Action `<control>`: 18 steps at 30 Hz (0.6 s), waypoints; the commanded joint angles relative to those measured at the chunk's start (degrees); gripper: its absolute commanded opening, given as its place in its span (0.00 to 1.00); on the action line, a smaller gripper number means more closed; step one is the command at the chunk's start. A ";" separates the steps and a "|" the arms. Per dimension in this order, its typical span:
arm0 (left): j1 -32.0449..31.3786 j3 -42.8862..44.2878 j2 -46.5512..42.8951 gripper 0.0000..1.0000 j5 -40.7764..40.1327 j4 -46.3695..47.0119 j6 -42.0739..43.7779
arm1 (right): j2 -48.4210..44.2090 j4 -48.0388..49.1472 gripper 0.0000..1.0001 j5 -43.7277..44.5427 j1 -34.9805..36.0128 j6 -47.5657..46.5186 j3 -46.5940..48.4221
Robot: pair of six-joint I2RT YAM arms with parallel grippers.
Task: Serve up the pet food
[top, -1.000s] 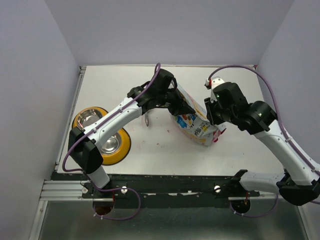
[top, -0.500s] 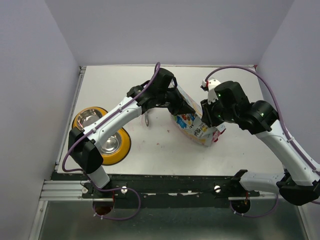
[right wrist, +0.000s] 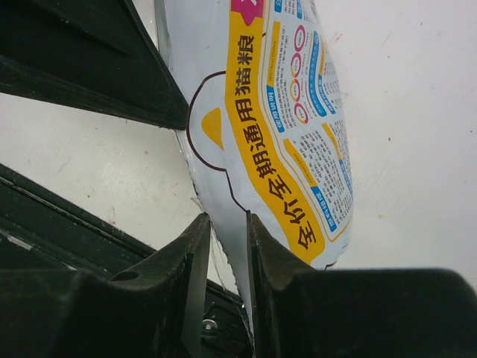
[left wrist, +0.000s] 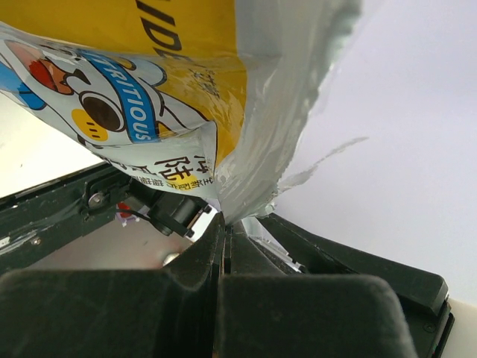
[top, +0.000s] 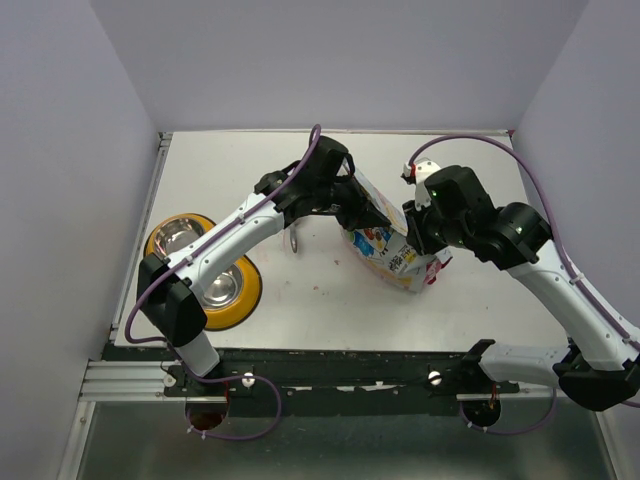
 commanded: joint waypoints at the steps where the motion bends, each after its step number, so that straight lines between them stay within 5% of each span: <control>1: 0.29 1.89 -0.32 0.00 1.41 -0.25 -0.41 | -0.84 -1.46 0.33 3.54 -0.14 -0.02 0.84; 8: 0.20 1.71 -0.41 0.00 1.58 0.10 -0.41 | -0.93 -1.36 0.32 1.87 -0.14 -0.28 0.93; 15: 0.29 1.01 -0.85 0.00 1.58 1.94 0.12 | -0.40 -1.01 0.01 0.28 -0.23 0.16 -1.71; 18: 0.12 0.57 -1.72 0.20 0.36 2.39 0.73 | -0.31 -0.40 0.01 0.02 -0.14 1.21 -2.15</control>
